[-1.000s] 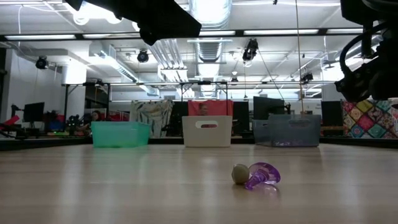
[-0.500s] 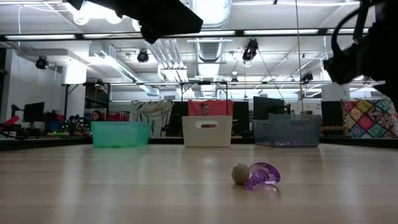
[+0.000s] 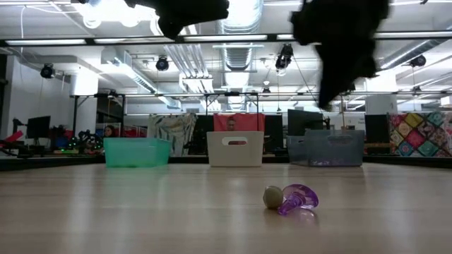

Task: Sort Halloween decoration
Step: Put the white skull toy into the white bin

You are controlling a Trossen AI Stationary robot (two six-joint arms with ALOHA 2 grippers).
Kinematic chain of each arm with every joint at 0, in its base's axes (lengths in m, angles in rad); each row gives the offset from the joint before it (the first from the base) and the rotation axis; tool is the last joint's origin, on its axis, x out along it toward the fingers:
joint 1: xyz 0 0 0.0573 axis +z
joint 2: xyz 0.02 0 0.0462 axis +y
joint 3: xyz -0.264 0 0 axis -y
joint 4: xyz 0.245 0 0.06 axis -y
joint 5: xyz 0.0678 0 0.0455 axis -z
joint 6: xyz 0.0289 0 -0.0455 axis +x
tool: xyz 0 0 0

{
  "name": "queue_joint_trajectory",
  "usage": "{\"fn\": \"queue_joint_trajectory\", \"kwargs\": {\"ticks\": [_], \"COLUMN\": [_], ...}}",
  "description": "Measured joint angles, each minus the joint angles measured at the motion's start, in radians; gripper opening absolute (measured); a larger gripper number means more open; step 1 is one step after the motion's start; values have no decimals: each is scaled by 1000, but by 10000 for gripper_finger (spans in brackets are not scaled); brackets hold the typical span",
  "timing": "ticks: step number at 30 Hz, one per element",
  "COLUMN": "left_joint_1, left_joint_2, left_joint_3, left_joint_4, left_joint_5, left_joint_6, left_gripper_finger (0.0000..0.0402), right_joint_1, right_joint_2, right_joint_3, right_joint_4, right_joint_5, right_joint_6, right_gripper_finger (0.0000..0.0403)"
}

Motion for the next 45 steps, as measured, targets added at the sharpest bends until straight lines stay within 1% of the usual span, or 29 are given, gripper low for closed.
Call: {"fn": "queue_joint_trajectory", "kwargs": {"ticks": [3, 6, 11, 16, 20, 24, 27, 31, 37, 40, 43, 45], "left_joint_1": [-18, -39, -68, -85, -86, -86, -86, -86, -86, -86, -86, -86], "left_joint_2": [-12, -28, -61, -90, -112, -126, -127, -127, -127, -127, -127, -125], "left_joint_3": [0, 0, 0, 0, 0, 0, 0, 0, 0, 0, 0, 0], "left_joint_4": [-1, -2, -30, -67, -62, -64, -71, -97, -96, -97, -103, -102], "left_joint_5": [0, 0, 0, 0, 0, 0, 0, -1, -4, -40, -51, -52], "left_joint_6": [0, 3, 3, 1, 1, 3, 3, 3, 3, 3, 0, -1], "left_gripper_finger": [95, 95, 95, 95, 95, 95, 95, 95, 95, 95, 95, 95], "right_joint_1": [-101, -218, -431, -640, -766, -872, -922, -943, -943, -943, -943, -943], "right_joint_2": [0, 0, 6, 52, 116, 206, 273, 338, 347, 346, 346, 346], "right_joint_3": [30, 49, 88, 107, 108, 108, 107, 107, 113, 126, 150, 163], "right_joint_4": [74, 181, 379, 606, 781, 874, 881, 870, 879, 861, 820, 789], "right_joint_5": [18, 18, 10, -80, -81, -85, -106, -223, -220, -217, -220, -220], "right_joint_6": [-177, -362, -618, -788, -920, -957, -943, -938, -944, -930, -939, -944], "right_gripper_finger": [28, 28, 28, 28, 28, 28, 28, 28, 28, 29, 41, 55]}}
